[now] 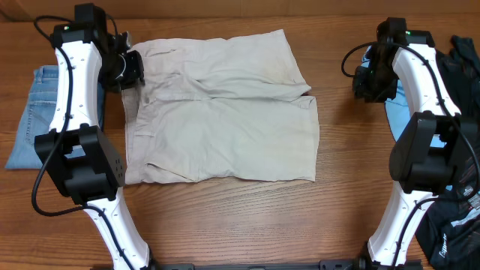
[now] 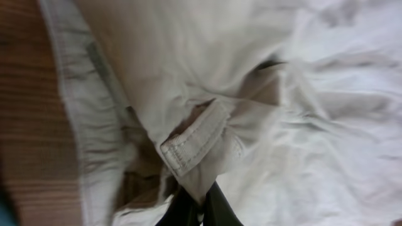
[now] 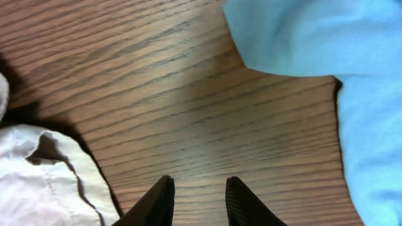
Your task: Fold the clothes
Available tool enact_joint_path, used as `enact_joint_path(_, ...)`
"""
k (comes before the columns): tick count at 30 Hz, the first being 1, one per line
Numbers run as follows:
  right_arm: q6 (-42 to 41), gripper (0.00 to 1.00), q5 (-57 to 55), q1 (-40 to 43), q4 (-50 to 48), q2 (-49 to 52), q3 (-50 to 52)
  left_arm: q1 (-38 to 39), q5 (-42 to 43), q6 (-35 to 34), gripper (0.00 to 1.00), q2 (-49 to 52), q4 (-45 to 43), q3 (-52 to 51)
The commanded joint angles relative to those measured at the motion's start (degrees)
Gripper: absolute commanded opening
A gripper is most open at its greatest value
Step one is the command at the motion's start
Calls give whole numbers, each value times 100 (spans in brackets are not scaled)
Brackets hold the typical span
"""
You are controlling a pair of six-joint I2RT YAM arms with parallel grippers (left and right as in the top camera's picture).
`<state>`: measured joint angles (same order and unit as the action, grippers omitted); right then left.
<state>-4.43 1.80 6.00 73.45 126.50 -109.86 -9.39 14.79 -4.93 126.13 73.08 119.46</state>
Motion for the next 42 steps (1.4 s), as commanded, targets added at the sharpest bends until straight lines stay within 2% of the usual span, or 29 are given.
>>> enact_joint_path(1,310,31,702,-20,-105,-33,2,-90,-1279,72,4,13,127,70)
enact_joint_path(4,584,32,1486,-37,-278,-33,2,-142,-1508,-37,4,13,94,70)
enact_joint_path(5,789,33,1934,-55,-398,-33,2,-155,-1602,-111,9,13,55,70)
enact_joint_path(7,960,35,2339,-96,-546,-31,4,-157,-1659,-195,22,13,-9,70)
enact_joint_path(9,1093,39,2487,-208,-739,-31,4,-149,-1624,-197,41,13,9,70)
enact_joint_path(11,1150,41,2487,-323,-914,-11,4,-127,-1497,-197,70,13,219,70)
enact_joint_path(13,1305,43,2485,-424,-1036,26,4,-111,-1281,-197,71,13,503,70)
enact_joint_path(14,1353,45,2483,-518,-1141,85,4,-96,-800,-205,72,13,953,70)
enact_joint_path(16,1353,46,2483,-616,-1303,177,4,-57,-415,-214,73,13,1360,70)
enact_joint_path(18,1349,46,2485,-682,-1486,262,4,7,-431,-216,73,13,1526,70)
enact_joint_path(25,1349,47,2487,-831,-1792,570,4,302,-466,-223,74,13,1158,-354)
enact_joint_path(29,1351,47,2487,-868,-1893,645,4,490,-468,-238,73,13,754,-1167)
enact_joint_path(35,1349,47,2487,-868,-1934,662,7,581,-470,-234,74,13,610,-2017)
enact_joint_path(42,1349,38,2487,-868,-2059,691,326,610,-490,-221,75,13,590,-2850)
